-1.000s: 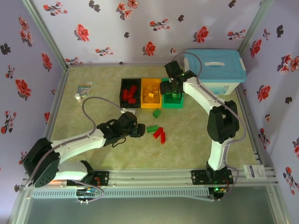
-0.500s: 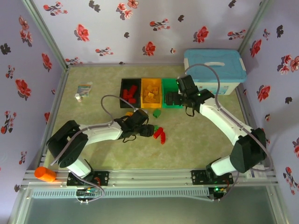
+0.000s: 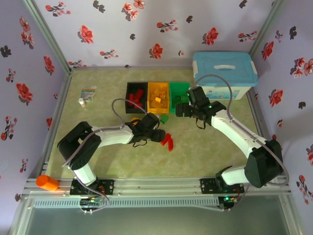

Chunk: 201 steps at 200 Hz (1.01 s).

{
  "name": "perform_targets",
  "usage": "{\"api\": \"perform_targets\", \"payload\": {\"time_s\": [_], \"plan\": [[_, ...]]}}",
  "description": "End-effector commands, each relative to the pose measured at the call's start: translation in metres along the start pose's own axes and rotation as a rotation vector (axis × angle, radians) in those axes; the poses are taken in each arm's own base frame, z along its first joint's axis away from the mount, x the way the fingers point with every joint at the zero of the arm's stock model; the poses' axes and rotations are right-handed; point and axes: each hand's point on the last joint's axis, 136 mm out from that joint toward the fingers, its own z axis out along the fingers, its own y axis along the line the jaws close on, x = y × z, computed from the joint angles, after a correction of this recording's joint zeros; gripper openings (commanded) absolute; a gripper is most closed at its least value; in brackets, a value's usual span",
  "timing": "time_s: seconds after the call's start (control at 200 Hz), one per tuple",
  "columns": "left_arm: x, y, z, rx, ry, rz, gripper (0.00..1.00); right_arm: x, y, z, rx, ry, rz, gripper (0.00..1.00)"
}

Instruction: Sort the legos into containers by color

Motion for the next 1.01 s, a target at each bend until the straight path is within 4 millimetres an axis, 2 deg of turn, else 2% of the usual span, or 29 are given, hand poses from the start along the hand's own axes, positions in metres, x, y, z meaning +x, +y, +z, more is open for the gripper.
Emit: {"api": "perform_targets", "payload": {"time_s": [0.0, 0.1, 0.28, 0.45, 0.66, 0.745, 0.795, 1.0], "plan": [[0.003, 0.009, 0.009, -0.026, 0.016, 0.001, 0.58, -0.002, 0.0, -0.006, -0.021, -0.028, 0.029, 0.95], [0.001, 0.013, 0.012, -0.034, 0.008, -0.012, 0.53, -0.002, 0.0, -0.007, -0.024, -0.033, 0.035, 0.95], [-0.002, 0.01, 0.013, -0.032, 0.001, -0.004, 0.46, -0.003, 0.003, -0.009, -0.042, -0.044, 0.048, 0.94], [0.0, 0.003, 0.002, -0.035, 0.005, -0.007, 0.43, -0.003, 0.002, -0.011, -0.041, -0.048, 0.049, 0.95], [0.004, -0.007, -0.016, -0.008, -0.029, -0.051, 0.43, 0.001, 0.001, -0.007, -0.039, -0.039, 0.052, 0.95], [-0.001, -0.006, -0.021, -0.018, -0.051, -0.042, 0.51, 0.001, 0.001, -0.007, -0.042, -0.042, 0.057, 0.95], [-0.005, -0.004, -0.023, -0.038, -0.061, -0.029, 0.53, 0.001, 0.002, -0.007, -0.047, -0.042, 0.059, 0.95], [-0.023, -0.002, -0.017, -0.065, -0.061, 0.011, 0.55, 0.001, 0.002, -0.01, -0.052, -0.045, 0.062, 0.95]]}}
